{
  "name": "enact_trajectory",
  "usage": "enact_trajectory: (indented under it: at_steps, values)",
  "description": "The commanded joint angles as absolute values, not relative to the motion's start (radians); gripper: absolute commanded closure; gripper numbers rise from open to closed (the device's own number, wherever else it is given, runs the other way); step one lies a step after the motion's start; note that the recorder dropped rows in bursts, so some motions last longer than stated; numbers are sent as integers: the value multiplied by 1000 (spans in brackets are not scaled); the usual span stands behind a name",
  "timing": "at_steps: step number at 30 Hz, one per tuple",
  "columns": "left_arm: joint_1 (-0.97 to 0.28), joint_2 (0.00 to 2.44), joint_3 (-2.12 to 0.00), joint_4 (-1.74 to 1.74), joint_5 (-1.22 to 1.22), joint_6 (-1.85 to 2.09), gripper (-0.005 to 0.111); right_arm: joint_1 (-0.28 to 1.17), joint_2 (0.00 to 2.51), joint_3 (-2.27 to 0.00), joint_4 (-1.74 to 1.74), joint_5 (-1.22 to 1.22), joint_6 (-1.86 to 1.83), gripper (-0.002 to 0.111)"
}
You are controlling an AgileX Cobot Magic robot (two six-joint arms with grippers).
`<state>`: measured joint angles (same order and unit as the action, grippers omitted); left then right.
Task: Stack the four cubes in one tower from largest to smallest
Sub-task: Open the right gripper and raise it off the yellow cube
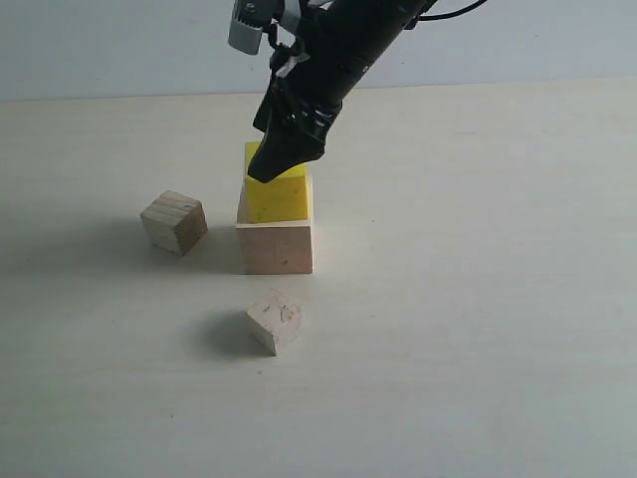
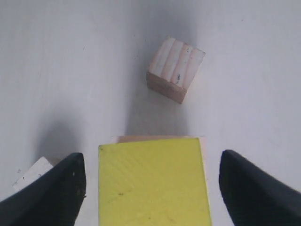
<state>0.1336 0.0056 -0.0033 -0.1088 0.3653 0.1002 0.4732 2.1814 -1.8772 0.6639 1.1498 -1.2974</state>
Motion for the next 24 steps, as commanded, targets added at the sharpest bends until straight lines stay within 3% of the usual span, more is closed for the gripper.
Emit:
enact_trajectory:
  at_steps: [1, 24]
  values:
    - [127, 0, 0, -107, 354, 100, 107, 476, 2172, -1881, 673, 1154, -1297, 34]
    - [127, 0, 0, -107, 354, 100, 107, 476, 2196, -1881, 681, 1064, -1297, 34]
